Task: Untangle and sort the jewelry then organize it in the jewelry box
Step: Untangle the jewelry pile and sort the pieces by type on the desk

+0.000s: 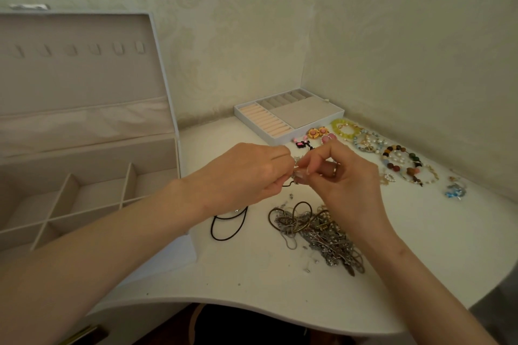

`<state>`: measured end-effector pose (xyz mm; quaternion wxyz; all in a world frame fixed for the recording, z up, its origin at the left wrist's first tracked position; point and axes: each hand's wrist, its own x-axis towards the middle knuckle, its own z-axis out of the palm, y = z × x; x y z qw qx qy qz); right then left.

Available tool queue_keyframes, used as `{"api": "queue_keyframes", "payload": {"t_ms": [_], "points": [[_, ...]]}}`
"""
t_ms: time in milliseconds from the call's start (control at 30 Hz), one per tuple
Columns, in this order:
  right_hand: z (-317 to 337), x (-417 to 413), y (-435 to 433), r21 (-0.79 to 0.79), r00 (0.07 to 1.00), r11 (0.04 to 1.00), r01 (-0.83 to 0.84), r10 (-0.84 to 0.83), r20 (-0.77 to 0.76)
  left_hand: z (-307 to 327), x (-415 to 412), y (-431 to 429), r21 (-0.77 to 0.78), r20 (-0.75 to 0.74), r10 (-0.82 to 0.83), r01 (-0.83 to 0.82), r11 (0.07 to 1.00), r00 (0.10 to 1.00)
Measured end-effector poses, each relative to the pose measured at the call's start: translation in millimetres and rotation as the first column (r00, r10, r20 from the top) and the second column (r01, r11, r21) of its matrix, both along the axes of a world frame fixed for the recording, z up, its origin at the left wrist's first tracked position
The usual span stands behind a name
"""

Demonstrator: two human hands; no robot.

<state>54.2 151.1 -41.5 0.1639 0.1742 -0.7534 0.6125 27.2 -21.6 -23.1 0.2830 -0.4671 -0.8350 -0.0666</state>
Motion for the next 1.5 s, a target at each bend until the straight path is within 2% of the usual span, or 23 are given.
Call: {"api": "queue_keyframes", "payload": {"t_ms": [100, 367, 600, 867, 1033, 1233, 1433, 1500], "points": [[0, 1, -1, 0.042, 1.0, 0.999, 0.003, -0.002, -0.016, 0, 0, 0, -0.007, 0.004, 0.005, -0.005, 1.0, 1.0], [-3, 2, -1, 0.183, 0.978, 0.977, 0.113, -0.076, -0.196, 1, -2, -2, 0.047, 0.083, 0.048, -0.052, 0.998, 0.995], [-5, 1, 1, 0.162, 0.982, 0.982, 0.101, -0.073, -0.173, -1, -5, -4, 0.072, 0.119, 0.054, -0.063, 0.995, 0.991], [-4, -2, 1, 0.081, 0.998, 0.995, 0.062, -0.06, -0.035, 0, 0, 0, 0.048, 0.111, 0.032, -0.038, 0.998, 0.993], [-3, -2, 2, 0.128, 1.0, 0.991, 0.023, -0.024, 0.003, -2, -4, -3, 0.13, 0.205, 0.036, -0.064, 0.989, 0.978], [-6, -3, 4, 0.301, 0.982, 0.946, 0.122, -0.069, -0.178, -2, -4, -3, 0.161, 0.241, 0.037, -0.077, 0.984, 0.97], [-1, -10, 11, 0.35, 0.899, 0.9, 0.261, -0.094, -0.429, 1, -2, -3, 0.22, 0.273, 0.042, -0.105, 0.97, 0.961], [3, -12, 13, 0.357, 0.882, 0.889, 0.287, -0.1, -0.46, 2, -1, -3, 0.245, 0.294, 0.043, -0.119, 0.962, 0.955]]}}
